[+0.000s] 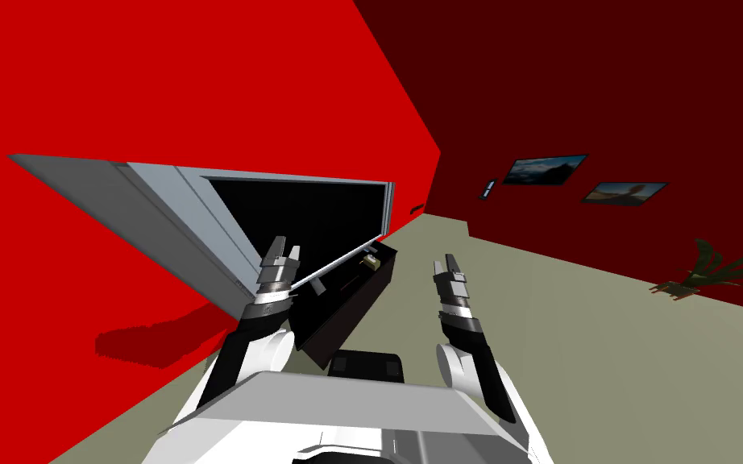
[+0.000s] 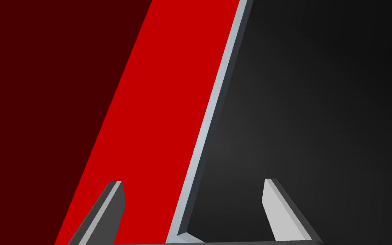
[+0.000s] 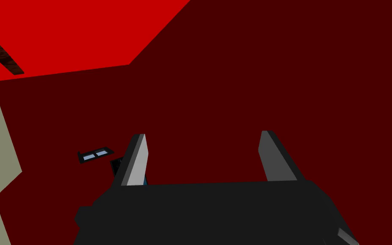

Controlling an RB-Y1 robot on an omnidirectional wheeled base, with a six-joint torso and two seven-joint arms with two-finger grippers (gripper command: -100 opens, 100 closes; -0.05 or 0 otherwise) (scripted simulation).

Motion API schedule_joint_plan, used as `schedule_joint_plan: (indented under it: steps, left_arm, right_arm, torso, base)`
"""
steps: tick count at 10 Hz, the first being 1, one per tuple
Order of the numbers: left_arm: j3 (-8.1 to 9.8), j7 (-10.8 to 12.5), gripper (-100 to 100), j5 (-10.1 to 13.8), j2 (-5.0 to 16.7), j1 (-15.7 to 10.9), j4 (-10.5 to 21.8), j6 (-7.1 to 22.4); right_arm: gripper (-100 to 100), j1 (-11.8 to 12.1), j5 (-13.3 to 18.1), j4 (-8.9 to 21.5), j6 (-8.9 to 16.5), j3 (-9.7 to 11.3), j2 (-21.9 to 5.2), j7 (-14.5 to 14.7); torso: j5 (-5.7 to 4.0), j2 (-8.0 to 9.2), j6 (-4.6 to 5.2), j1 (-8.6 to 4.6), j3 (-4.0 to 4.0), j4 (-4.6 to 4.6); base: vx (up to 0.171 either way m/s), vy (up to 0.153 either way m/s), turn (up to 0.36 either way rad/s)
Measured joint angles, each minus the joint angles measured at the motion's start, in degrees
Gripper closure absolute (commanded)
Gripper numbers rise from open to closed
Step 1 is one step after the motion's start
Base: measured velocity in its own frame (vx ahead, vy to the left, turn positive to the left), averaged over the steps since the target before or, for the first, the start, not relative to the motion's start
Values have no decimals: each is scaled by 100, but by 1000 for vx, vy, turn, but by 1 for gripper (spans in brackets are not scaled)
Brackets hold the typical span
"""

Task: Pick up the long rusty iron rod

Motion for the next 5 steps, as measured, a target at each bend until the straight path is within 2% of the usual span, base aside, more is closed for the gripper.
schedule_joint_plan:
  steps: [3,5]
  left_arm:
    - [96,-18,-100,-182,398,-15,246,-69]
    - [197,-46,-100,-411,703,-27,536,-159]
  right_arm:
    - [0,0,0,0,0,0,0,0]
    - [0,0,0,0,0,1,1,0]
  torso:
    - [-3,-6,1,-15,-3,-2]
    - [-6,-12,0,-26,-7,-3]
  base:
    - [20,-50,-40]
    - [36,-79,-53]
